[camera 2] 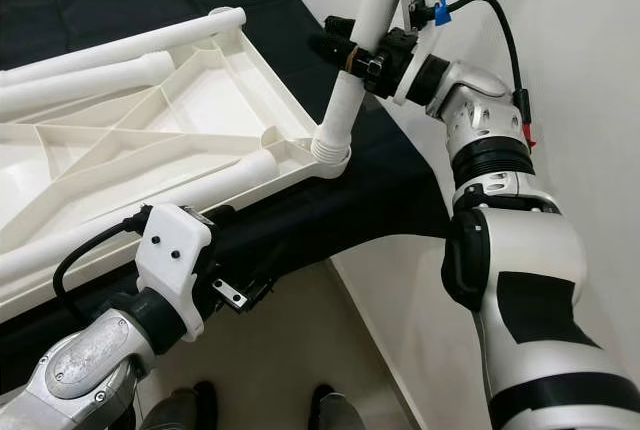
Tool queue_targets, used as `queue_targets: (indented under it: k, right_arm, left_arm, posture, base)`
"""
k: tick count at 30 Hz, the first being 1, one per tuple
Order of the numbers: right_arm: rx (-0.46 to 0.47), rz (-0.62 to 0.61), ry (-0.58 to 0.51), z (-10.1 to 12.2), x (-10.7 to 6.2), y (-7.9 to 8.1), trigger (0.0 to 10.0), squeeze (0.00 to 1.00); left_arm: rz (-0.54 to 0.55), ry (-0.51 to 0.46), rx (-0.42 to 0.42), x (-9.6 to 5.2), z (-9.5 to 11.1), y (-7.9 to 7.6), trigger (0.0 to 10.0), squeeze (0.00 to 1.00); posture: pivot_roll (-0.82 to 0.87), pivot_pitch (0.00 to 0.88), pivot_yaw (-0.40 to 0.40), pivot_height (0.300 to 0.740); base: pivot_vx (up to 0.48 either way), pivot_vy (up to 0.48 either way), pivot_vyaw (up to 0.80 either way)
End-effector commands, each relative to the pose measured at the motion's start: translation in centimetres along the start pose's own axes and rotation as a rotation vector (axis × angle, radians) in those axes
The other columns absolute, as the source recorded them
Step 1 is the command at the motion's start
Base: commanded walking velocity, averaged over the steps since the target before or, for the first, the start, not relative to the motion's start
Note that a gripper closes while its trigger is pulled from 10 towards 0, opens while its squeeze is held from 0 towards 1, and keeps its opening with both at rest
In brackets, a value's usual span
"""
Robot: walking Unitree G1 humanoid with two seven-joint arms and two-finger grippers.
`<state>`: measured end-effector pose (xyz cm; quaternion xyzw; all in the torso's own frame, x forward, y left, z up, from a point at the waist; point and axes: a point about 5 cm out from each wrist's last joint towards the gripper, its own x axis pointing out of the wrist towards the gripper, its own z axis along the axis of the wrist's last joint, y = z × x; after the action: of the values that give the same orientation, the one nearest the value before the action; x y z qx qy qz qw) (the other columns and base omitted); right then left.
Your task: Building children table
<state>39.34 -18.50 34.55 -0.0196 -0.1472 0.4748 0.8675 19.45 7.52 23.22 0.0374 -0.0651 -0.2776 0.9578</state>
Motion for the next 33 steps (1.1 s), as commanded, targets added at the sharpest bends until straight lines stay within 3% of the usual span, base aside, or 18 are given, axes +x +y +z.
queue_targets:
  k: [1, 12, 19, 33]
  right_arm:
    - [-0.017, 0.008, 0.004, 0.2, -0.3, -0.1, 10.0, 0.00]
    - [-0.126, 0.103, 0.082, -0.2, 0.1, 0.7, 10.0, 0.00]
    - [-0.120, 0.208, 0.091, -1.1, 1.2, 1.8, 10.0, 0.00]
    - [-0.063, 0.007, 0.124, -3.1, -0.1, 0.7, 10.0, 0.00]
  left_arm:
    - [-0.008, -0.003, 0.002, -0.4, 0.2, -0.2, 10.0, 0.00]
    - [-0.002, -0.001, 0.008, -0.4, 0.3, 0.0, 10.0, 0.00]
    - [-0.001, -0.002, 0.014, -0.1, 0.3, 0.2, 10.0, 0.00]
    - [0.025, -0.019, 0.034, 0.0, 0.5, 0.7, 10.0, 0.00]
  posture:
    - [0.12, 0.357, -0.084, 0.740]
    - [0.12, 0.357, -0.082, 0.740]
    - [0.12, 0.349, -0.079, 0.740]
    - [0.12, 0.323, -0.082, 0.740]
  base:
    - [0.000, 0.000, 0.00]
    - [0.000, 0.000, 0.00]
    - [0.000, 0.000, 0.00]
    - [0.000, 0.000, 0.00]
